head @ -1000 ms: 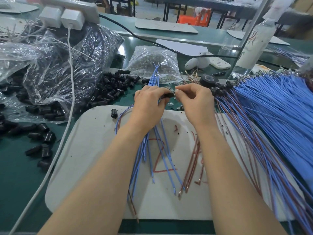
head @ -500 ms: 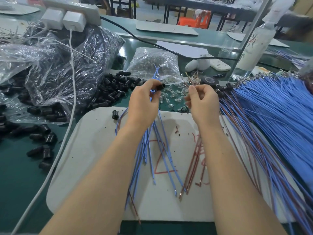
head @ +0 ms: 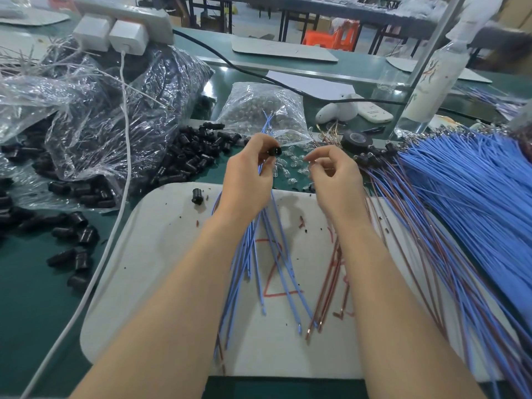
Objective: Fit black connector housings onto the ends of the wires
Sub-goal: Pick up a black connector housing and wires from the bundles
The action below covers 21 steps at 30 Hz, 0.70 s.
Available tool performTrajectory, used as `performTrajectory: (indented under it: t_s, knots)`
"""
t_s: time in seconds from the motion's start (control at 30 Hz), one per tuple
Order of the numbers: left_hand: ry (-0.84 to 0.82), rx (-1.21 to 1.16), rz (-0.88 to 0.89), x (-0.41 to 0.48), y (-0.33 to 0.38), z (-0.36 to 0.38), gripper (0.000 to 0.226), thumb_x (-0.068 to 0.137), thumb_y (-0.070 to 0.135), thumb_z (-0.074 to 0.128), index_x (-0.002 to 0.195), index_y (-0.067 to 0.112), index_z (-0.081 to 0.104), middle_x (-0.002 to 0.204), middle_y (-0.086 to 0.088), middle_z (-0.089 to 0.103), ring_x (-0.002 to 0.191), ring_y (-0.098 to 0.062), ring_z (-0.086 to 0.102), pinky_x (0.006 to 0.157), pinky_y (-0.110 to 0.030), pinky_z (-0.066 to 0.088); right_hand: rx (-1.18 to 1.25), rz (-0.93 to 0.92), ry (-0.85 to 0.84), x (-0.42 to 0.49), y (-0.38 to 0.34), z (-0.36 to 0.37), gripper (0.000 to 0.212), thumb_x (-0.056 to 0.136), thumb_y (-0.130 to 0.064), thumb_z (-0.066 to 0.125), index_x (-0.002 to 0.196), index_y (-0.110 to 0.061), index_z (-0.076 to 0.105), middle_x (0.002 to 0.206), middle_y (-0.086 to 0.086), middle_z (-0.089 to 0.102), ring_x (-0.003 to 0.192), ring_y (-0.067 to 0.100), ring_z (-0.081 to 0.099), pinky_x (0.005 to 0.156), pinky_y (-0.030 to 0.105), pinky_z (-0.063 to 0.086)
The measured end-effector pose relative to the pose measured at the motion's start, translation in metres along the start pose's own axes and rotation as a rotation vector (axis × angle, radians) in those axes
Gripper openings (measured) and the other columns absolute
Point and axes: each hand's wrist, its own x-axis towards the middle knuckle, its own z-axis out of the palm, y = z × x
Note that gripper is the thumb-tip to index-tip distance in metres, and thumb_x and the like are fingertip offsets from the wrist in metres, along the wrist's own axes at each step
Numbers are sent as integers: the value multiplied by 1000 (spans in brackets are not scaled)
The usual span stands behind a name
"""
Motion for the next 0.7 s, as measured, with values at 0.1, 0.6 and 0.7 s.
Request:
performTrajectory:
  t_s: [0.1,0.6,0.7]
  knots:
    - [-14,-20,3,0,0,1,20,91,-1,51,105,10,60,96,3,66,92,-11,62,87,-17,46,-9,-73,-8,-3,-6,5,16,89,-10,56,93,-21,68,86,-5,65,72,3,57,68,13,43]
    - [-34,216,88,-3,-4,7,18,87,5,53,103,8,60,97,-3,63,84,-23,59,79,-39,48,-175,-312,48,-12,-13,18,15,86,-18,66,99,-10,66,92,6,62,79,20,59,77,31,47]
    - [-8,281,86,-2,-2,5,16,85,3,51,97,5,61,91,-7,63,80,-28,57,75,-43,47,-175,-327,5,-14,-16,19,15,85,-16,67,98,-10,66,91,5,61,77,19,59,76,31,48]
